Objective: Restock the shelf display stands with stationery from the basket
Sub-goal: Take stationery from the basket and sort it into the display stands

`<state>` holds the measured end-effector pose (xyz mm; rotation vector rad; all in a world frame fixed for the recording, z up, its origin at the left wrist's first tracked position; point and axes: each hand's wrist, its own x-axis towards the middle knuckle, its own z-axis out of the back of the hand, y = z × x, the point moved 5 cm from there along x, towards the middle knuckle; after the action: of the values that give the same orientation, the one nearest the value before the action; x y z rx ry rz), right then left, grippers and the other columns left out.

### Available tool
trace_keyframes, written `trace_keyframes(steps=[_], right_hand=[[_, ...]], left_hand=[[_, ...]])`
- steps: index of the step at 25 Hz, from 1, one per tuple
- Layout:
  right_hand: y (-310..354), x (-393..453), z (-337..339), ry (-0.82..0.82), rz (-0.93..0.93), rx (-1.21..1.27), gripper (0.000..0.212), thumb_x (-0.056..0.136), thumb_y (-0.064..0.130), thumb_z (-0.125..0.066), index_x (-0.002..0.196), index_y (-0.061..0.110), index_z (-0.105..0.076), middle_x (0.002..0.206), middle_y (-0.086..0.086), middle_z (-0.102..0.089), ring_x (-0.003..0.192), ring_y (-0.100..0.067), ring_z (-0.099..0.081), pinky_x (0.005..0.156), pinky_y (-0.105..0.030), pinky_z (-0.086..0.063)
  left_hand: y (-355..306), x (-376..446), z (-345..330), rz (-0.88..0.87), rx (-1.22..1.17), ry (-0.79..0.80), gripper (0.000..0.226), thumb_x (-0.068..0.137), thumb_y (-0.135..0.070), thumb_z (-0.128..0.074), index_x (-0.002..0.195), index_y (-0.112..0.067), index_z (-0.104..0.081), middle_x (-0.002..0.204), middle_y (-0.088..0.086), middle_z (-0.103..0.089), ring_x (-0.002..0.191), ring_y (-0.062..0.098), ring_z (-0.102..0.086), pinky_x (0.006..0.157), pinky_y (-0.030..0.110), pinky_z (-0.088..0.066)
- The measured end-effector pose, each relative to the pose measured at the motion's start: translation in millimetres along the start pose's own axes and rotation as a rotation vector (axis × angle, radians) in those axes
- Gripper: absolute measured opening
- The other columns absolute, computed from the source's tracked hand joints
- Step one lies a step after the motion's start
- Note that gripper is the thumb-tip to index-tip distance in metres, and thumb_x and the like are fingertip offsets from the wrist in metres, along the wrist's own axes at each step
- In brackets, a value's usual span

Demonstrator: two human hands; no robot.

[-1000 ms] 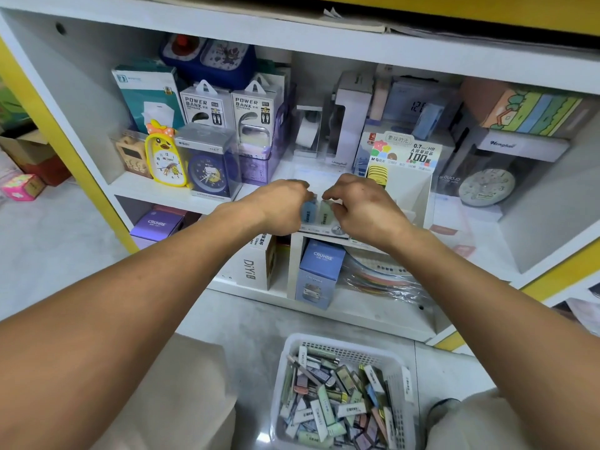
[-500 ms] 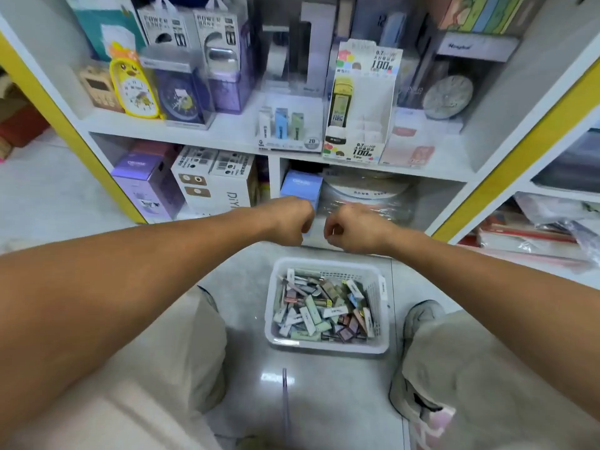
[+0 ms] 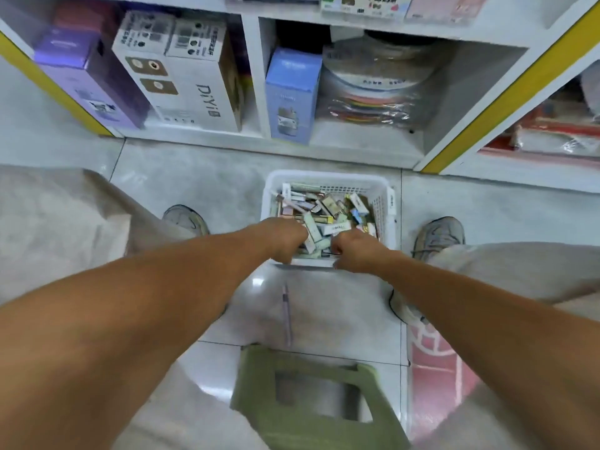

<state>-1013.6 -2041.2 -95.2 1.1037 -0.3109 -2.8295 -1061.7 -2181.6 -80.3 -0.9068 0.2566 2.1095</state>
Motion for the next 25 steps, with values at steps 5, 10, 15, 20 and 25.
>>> trace_keyframes(steps=[5, 10, 15, 20, 25], right_hand=[[1, 6, -39, -0.07, 0.016, -0.092, 0.029, 0.093, 0.018, -0.063, 0.119, 0.008, -0.055, 0.125, -0.014, -0.053, 0.113, -0.035, -0.057, 0.088, -0.044, -0.052], [0, 14, -39, -0.182, 0.011, -0.039, 0.022, 0.092, 0.013, -0.062, 0.113, 0.008, -0.059, 0.119, -0.014, -0.057, 0.104, -0.037, -0.06, 0.078, -0.041, -0.049], [-4, 28, -20, -0.355, -0.072, 0.013, 0.013, 0.092, 0.008, -0.061, 0.105, 0.006, -0.063, 0.111, -0.015, -0.058, 0.096, -0.037, -0.062, 0.072, -0.039, -0.048], [-10, 36, -9, -0.292, -0.136, 0.17, 0.032, 0.084, 0.0, -0.057, 0.113, 0.007, -0.065, 0.12, -0.014, -0.057, 0.112, -0.033, -0.056, 0.092, -0.041, -0.051], [-14, 30, -9, -0.421, -0.233, 0.332, 0.028, 0.084, 0.001, -0.054, 0.105, 0.012, -0.07, 0.116, -0.008, -0.064, 0.106, -0.027, -0.058, 0.084, -0.035, -0.049]], left_hand=[[-4, 22, -34, -0.019, 0.072, 0.007, 0.036, 0.082, -0.014, -0.067, 0.117, -0.018, -0.06, 0.114, 0.004, -0.064, 0.101, 0.026, -0.064, 0.071, 0.034, -0.05], [-8, 29, -43, 0.017, 0.084, -0.116, 0.027, 0.084, 0.0, -0.055, 0.106, -0.012, -0.061, 0.107, 0.008, -0.066, 0.096, 0.032, -0.065, 0.064, 0.033, -0.042], [14, 26, -27, 0.206, -0.011, -0.307, 0.039, 0.081, 0.006, -0.057, 0.118, -0.007, -0.055, 0.114, 0.014, -0.056, 0.099, 0.036, -0.063, 0.063, 0.04, -0.042], [13, 13, -60, 0.346, -0.222, -0.219, 0.023, 0.084, -0.005, -0.056, 0.106, -0.01, -0.062, 0.107, 0.012, -0.066, 0.095, 0.034, -0.066, 0.065, 0.033, -0.04], [-8, 8, -126, 0.47, -0.595, 0.104, 0.027, 0.084, -0.023, -0.06, 0.109, -0.015, -0.062, 0.103, 0.006, -0.064, 0.081, 0.026, -0.064, 0.07, 0.029, -0.05]])
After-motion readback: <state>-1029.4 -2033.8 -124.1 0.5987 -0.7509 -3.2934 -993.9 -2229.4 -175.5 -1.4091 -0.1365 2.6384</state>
